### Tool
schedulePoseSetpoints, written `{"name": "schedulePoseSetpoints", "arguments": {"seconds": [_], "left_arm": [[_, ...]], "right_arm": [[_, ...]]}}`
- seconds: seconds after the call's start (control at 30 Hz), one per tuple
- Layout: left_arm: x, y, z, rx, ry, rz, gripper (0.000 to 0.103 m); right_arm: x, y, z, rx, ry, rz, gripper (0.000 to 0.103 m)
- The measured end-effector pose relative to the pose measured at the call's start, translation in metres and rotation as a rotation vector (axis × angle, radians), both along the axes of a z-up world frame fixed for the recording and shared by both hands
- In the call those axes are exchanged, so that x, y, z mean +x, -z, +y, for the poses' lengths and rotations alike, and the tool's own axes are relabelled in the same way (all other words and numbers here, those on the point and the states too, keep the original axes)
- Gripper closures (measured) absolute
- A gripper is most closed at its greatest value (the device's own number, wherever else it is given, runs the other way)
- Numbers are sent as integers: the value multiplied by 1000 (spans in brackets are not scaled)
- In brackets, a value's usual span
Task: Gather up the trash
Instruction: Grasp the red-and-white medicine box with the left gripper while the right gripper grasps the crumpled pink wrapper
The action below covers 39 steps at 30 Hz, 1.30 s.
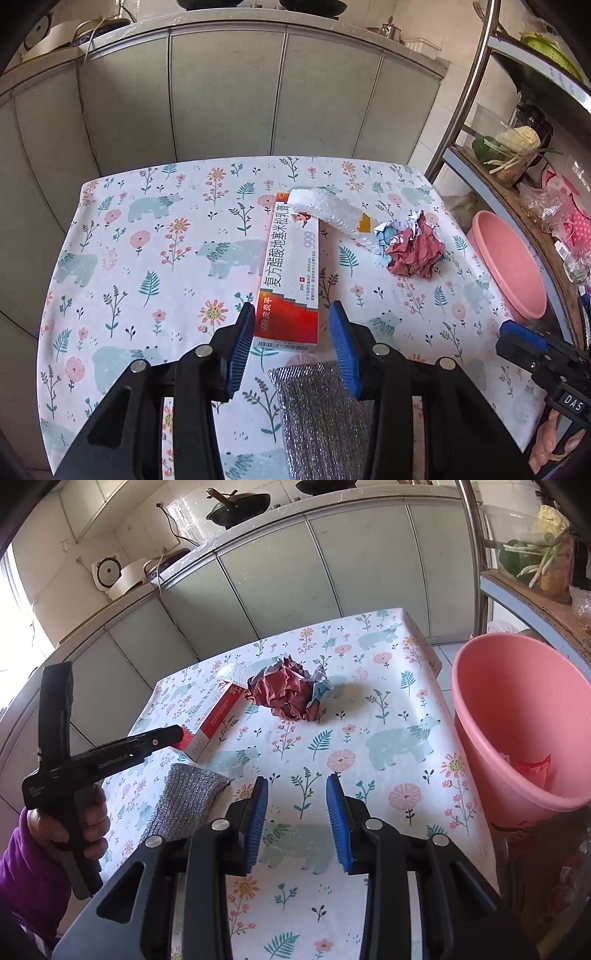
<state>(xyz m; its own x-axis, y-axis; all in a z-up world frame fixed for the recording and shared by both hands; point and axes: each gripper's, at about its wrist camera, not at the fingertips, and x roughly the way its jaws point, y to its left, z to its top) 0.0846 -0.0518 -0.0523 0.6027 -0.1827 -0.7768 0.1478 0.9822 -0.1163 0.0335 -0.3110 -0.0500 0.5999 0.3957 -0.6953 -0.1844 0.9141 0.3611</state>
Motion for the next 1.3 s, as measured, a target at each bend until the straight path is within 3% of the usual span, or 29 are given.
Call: {"name": "schedulePoseSetpoints", "arguments": {"seconds": [0.3, 0.47, 0.67, 0.8, 0.87, 1.1, 1.3], "left_arm": [[21, 9, -10, 126, 2, -23, 54], [28, 8, 4, 106, -21, -26, 54], [34, 8, 9, -13, -1, 24, 54], [38, 11, 4, -15, 18, 35, 54], [40, 12, 2, -23, 26, 39, 53], [47, 26, 0, 16, 20, 49, 53], [47, 24, 3, 11, 19, 39, 53]], "right_arm": [[23, -2, 5, -20, -21, -9, 69], [37, -8, 11, -34, -37, -33, 69], [52, -13, 19, -36, -61, -46, 69], [64, -12, 21, -48, -73, -38, 68], [71, -12, 22, -64, -72, -40, 61], [100, -2, 23, -83, -61, -12, 57], [119, 13, 23, -2, -74, 52, 53]]}}
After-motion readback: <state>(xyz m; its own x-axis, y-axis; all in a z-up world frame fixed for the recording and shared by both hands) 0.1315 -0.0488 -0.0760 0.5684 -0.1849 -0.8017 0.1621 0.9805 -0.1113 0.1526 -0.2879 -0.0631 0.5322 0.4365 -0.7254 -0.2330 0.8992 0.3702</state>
